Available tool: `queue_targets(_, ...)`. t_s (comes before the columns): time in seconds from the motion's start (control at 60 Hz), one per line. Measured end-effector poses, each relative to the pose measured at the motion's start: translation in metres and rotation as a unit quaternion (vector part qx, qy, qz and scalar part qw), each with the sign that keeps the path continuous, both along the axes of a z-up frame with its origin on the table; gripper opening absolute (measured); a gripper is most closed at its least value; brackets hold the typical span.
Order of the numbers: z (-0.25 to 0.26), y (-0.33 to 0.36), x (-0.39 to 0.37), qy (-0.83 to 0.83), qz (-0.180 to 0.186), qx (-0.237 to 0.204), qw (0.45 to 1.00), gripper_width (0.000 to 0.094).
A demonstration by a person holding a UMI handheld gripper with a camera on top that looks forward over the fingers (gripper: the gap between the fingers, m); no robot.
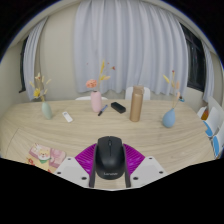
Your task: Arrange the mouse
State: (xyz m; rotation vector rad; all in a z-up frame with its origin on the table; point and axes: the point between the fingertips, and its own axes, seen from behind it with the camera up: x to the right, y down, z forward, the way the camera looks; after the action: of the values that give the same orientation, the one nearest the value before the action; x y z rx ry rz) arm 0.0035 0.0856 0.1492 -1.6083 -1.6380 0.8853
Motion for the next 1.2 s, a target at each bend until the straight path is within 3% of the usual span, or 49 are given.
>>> queue_targets(0.133, 0.003, -0.114, 0.003, -0.001, 0.031, -0.019, 0.999, 0.0403)
queue_targets(0.283, -0.034, -0.230, 0.013, -0.020, 0.050, -0.028, 0.998, 0.0400)
queue_targets(0.5, -0.117, -0.316, 0.028, -0.066, 0.037, -0.013, 0.997, 0.0402)
queue_targets(0.7, -0.158, -0.328, 0.040, -0.078, 0.023, 0.011, 0.997, 0.0418)
queue_targets(0.767, -0.158, -0.330, 0.041, -0.076, 0.023, 0.016, 0.997, 0.0470)
queue_targets(0.867, -0.152, -0.332, 0.045, -0.089, 0.014, -0.007, 0.996, 0.0870)
queue_targets(0.9, -0.143, -0.330, 0.047, -0.088, 0.012, -0.014, 0.996, 0.0833)
queue_targets(1.2, -0.036, -0.255, 0.102, -0.061, -0.018, -0.009, 0.998, 0.0850)
